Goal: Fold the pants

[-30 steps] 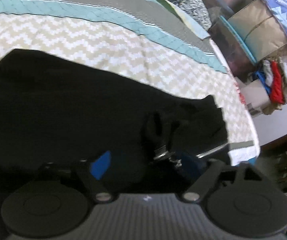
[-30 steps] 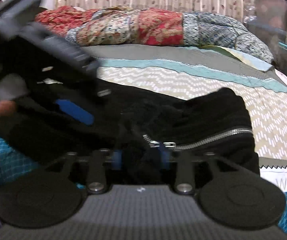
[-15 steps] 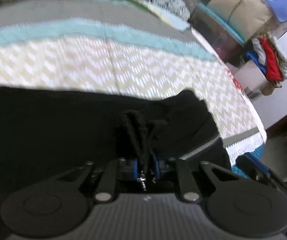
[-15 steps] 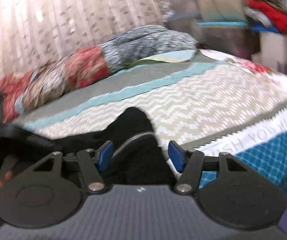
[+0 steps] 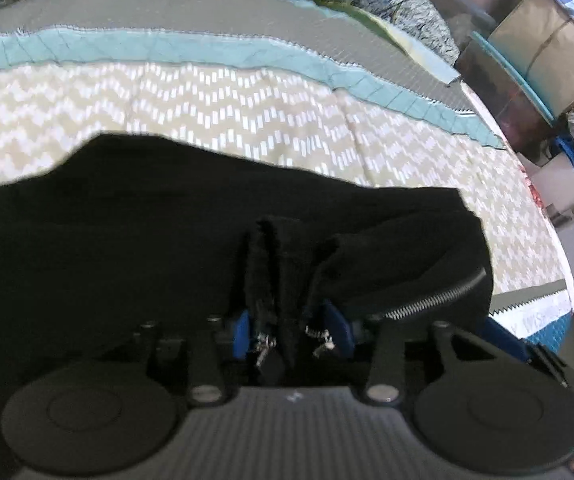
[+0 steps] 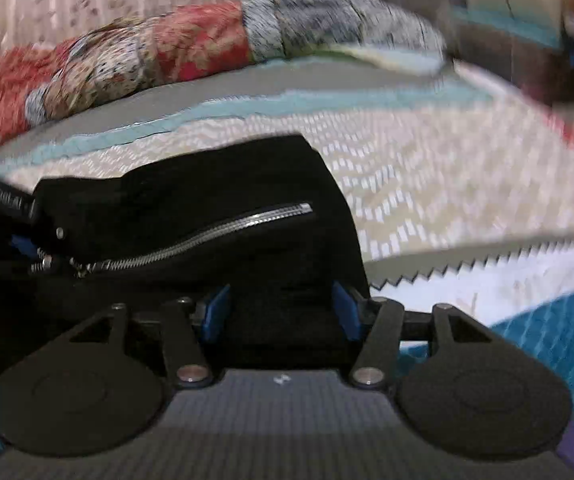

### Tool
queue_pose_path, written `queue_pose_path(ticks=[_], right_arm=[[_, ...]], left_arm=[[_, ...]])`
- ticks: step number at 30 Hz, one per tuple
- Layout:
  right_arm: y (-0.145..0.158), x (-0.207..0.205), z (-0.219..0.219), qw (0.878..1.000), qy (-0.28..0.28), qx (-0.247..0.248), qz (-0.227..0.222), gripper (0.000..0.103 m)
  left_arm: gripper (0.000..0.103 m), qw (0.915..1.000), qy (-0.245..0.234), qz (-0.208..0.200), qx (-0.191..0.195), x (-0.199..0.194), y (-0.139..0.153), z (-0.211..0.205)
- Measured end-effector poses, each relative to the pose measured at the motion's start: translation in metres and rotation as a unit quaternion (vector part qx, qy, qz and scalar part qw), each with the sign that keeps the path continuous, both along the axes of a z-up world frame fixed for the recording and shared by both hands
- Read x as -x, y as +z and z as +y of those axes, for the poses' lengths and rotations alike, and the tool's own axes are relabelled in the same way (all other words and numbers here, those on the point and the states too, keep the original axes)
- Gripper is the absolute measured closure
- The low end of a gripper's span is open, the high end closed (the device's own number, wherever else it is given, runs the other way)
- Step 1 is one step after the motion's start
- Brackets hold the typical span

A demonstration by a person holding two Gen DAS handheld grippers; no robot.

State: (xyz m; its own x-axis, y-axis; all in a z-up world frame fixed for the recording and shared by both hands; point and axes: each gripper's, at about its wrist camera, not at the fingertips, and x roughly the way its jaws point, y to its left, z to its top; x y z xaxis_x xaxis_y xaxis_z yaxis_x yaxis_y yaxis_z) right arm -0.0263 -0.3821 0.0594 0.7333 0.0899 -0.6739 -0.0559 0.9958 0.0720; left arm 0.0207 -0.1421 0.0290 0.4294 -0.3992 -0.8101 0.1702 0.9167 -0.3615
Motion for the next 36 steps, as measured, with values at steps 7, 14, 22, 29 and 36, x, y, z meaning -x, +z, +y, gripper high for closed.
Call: queue_pose_path(ticks=[7,14,22,29,36], right_arm=[[0.029,0.022,0.01,0.997,0.02,-0.062,-0.045,0.044],[0.027,0.015,0.086,0.985,0.125,-0.119,-0.01,0.044],[0.032,0.013,0.188,0.957,0.247,-0.148,0.046,0.058],[0.037,-0.004,0.253,0.946,0.241,-0.197,0.093,0.079],[0.03,-0.033,0.295,0.935,0.21,-0.267,0.106,0.079]], left_arm=[[0.056,0.9966,0.01,-0.067,0.047,0.051,0.039,0.076],[0.049,0.9911,0.07,-0.09,0.069,0.123,0.052,0.172],[0.015,0.9628,0.238,-0.125,0.029,0.174,0.058,0.27],[0.001,0.919,0.371,-0.082,0.107,0.178,0.021,0.344],[0.001,0.8913,0.396,-0.049,0.215,0.16,-0.021,0.373]])
